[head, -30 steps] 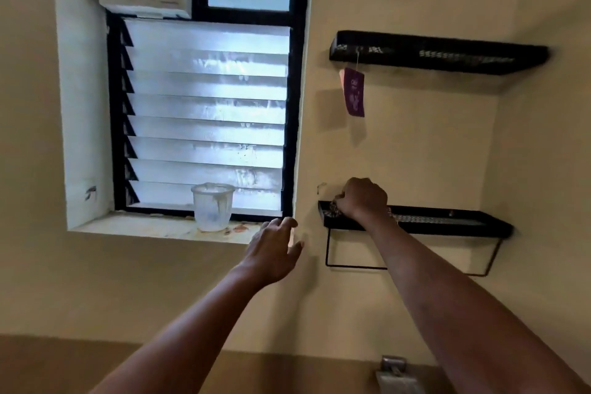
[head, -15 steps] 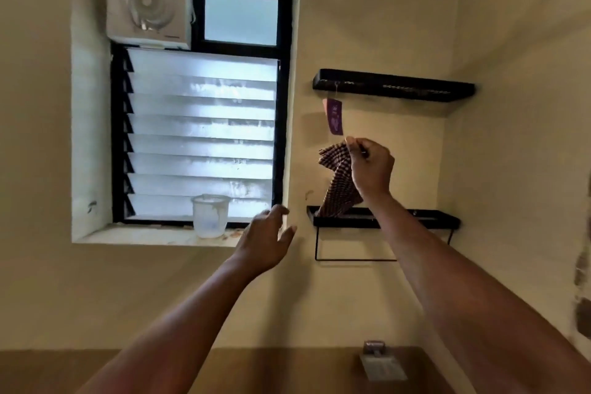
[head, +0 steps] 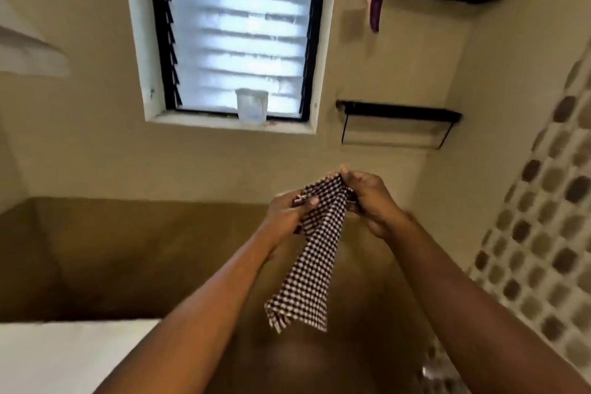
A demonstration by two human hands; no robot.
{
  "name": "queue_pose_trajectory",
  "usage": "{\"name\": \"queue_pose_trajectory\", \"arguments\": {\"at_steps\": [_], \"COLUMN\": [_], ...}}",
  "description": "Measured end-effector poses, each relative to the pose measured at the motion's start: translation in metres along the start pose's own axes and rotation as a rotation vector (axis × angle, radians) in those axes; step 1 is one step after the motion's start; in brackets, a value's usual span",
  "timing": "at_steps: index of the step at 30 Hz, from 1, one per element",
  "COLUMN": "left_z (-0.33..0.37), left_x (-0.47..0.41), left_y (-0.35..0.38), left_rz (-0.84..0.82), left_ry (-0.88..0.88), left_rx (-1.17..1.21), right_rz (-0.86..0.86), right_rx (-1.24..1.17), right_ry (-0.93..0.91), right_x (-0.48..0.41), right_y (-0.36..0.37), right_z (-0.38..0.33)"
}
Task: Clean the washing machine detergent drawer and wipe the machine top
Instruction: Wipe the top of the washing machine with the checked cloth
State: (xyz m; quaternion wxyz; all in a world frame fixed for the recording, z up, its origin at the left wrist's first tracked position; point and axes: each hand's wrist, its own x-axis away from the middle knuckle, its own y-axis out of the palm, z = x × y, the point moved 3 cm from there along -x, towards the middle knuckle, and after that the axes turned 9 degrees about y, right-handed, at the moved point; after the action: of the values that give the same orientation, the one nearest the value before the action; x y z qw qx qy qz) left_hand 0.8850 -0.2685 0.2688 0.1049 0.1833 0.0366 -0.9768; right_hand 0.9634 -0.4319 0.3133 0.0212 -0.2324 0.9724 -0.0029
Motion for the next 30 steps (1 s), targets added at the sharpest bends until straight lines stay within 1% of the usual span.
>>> {"name": "queue_pose_trajectory", "arguments": {"at_steps": [2, 4, 8, 11, 13, 17, 20, 22, 23, 26, 28, 30], "left_z": [-0.010, -0.017, -0.023, -0.026, -0.027, -0.023, -0.016, -0.011, -0.009, 0.001, 0.006, 0.007], "left_x": [0.035, 0.065, 0.117, 0.161, 0.192, 0.261, 0.314, 0.352, 0.368, 0.415, 0.439, 0.466], "left_y": [-0.018, -0.033, -0.054, -0.061, -0.064, -0.066, -0.075, -0.087, -0.091, -0.110, -0.120, -0.137], "left_rz": [0.035, 0.050, 0.122, 0.205, 0.254, 0.393, 0.519, 0.571, 0.579, 0.574, 0.574, 0.618], "left_ry": [-0.021, -0.055, -0.138, -0.224, -0.277, -0.374, -0.441, -0.472, -0.480, -0.474, -0.493, -0.513], "left_rx": [-0.115, -0.194, -0.196, -0.158, -0.114, -0.134, -0.121, -0.107, -0.104, -0.095, -0.026, 0.053], "right_rz": [0.002, -0.035, -0.096, -0.282, -0.336, -0.254, -0.147, -0.143, -0.169, -0.324, -0.392, -0.448], "right_rx": [-0.051, -0.053, -0.122, -0.084, -0.004, -0.067, -0.054, -0.054, -0.057, -0.100, -0.112, -0.112], "right_ry": [0.106, 0.176, 0.282, 0.325, 0.320, 0.253, 0.239, 0.221, 0.226, 0.281, 0.318, 0.352], "right_x": [0.022, 0.040, 0.078, 0.115, 0.146, 0.208, 0.256, 0.291, 0.305, 0.342, 0.360, 0.378], "right_y": [0.014, 0.031, 0.069, 0.097, 0.111, 0.145, 0.177, 0.204, 0.216, 0.259, 0.281, 0.305], "right_z": [0.044, 0.080, 0.124, 0.149, 0.169, 0.208, 0.226, 0.230, 0.233, 0.236, 0.236, 0.237]}}
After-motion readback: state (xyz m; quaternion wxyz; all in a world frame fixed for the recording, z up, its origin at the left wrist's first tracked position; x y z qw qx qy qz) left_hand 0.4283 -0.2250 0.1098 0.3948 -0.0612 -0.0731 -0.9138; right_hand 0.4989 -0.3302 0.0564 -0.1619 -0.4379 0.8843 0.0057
